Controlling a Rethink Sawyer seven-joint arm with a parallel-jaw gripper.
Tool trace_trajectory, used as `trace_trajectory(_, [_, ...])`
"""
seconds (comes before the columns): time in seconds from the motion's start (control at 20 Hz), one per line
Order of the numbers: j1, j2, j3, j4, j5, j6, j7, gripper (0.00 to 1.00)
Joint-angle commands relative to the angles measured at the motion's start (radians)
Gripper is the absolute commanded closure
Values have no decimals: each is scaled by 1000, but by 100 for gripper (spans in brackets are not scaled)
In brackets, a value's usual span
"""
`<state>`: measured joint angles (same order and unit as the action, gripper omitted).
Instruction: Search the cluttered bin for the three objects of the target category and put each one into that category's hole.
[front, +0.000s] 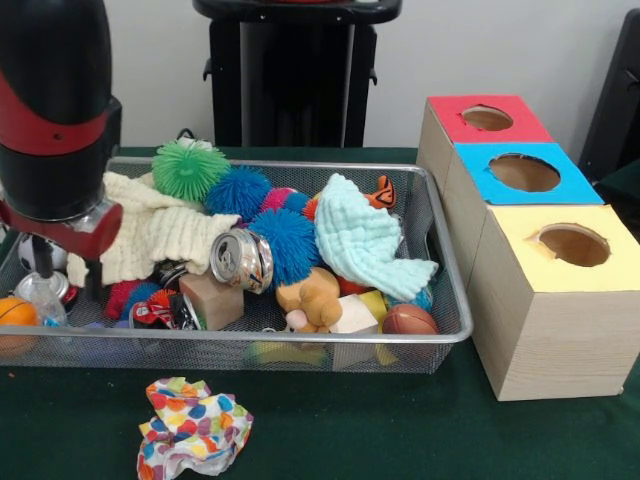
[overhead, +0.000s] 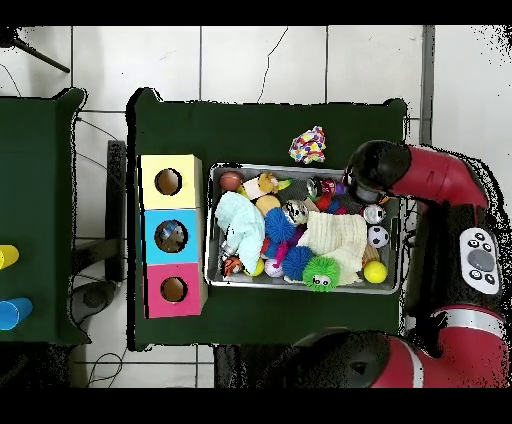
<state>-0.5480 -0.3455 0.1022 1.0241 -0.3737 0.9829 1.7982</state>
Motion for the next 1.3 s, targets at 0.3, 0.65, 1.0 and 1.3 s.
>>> trace_trajectory(0.3, [-79, -13, 113, 76, -89, -30, -409, 0])
trace_trajectory(0.65, [-103, 8, 134, 138, -78, -80, -359, 0])
trace_trajectory(1.0, [-119, -1, 153, 198, -49, -74, -316, 0])
trace_trajectory(1.3, [-134, 3, 173, 205, -51, -78, -303, 0])
